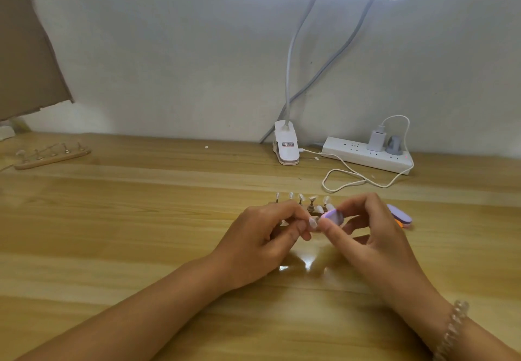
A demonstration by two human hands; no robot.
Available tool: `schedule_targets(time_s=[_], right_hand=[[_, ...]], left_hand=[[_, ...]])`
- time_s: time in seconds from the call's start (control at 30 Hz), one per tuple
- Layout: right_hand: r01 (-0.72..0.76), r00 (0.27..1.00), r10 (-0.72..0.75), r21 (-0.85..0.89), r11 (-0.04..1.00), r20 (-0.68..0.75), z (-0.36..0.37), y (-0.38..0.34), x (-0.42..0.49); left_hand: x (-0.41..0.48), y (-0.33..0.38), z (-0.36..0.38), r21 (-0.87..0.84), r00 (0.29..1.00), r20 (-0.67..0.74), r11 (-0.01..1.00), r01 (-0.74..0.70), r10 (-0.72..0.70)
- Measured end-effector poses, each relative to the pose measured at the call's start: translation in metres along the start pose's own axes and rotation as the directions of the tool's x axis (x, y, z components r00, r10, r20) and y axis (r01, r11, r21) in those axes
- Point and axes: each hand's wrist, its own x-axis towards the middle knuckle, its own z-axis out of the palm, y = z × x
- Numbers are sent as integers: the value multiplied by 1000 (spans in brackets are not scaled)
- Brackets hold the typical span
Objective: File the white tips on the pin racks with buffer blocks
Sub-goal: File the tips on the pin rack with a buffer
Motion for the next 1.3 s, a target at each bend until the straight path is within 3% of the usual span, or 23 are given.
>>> schedule_targets(time_s=[0.2,0.33,0.5,0.67,0.83,1.0,1.17,1.3], right_hand=[[160,986,-159,-20,987,46,9,-8,-10],[120,993,-120,-15,993,12,5,-7,-6],[299,953,-290,-118,947,89,8,-7,-12],[124,992,-124,-33,992,-1,3,-7,-5],[318,947,-306,-151,936,96,8,-11,-12],[126,992,-128,-94,988,-10,4,-6,-3],[312,948,-297,-158,937,114,10,-9,-12],[20,1000,-20,4,1000,-1,1,0,-1]], left_hand=[[0,2,-1,-25,1000,-19,1000,17,-18],[-1,5,-2,9,1000,7,1000,12,-12],[-1,6,-3,68,999,17,997,35,-36],[-1,8,-3,93,999,45,996,6,-10],[0,4,-2,87,997,74,996,13,-19],[0,6,-3,81,998,64,997,-10,5],[0,5,-2,75,998,64,997,-8,3],[1,6,-2,8,999,45,1000,28,-29]])
